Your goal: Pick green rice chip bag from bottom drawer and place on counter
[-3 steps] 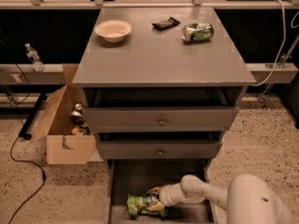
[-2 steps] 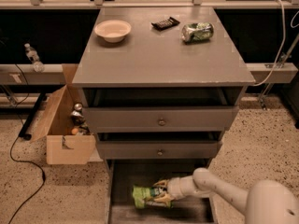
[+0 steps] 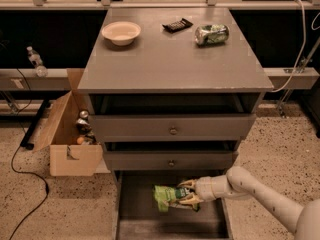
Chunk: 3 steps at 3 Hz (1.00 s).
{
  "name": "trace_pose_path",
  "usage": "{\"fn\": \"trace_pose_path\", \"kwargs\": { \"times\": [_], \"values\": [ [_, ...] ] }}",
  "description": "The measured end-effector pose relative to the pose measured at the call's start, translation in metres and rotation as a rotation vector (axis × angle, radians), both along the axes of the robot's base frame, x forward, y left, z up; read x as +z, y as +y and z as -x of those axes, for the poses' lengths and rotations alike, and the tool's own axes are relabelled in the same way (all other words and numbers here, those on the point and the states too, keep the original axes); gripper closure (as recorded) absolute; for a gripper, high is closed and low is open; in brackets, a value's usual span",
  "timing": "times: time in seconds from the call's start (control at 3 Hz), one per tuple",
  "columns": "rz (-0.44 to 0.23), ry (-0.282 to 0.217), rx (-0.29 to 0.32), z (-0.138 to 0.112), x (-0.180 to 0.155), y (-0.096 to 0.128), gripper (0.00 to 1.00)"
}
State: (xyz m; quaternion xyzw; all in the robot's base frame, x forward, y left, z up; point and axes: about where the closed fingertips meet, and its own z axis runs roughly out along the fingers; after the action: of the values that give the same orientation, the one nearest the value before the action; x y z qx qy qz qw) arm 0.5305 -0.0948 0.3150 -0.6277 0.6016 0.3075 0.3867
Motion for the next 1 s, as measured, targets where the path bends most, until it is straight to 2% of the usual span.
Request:
{"fn": "trace_pose_path", "kwargs": {
  "times": [0.33,1.0],
  "values": [
    [-0.006,0.003,0.001,0.000,0.000,0.001,1.00],
    [-0.070,-0.084,-0.093,0.017,0.112,-0.040,1.00]
  ]
}}
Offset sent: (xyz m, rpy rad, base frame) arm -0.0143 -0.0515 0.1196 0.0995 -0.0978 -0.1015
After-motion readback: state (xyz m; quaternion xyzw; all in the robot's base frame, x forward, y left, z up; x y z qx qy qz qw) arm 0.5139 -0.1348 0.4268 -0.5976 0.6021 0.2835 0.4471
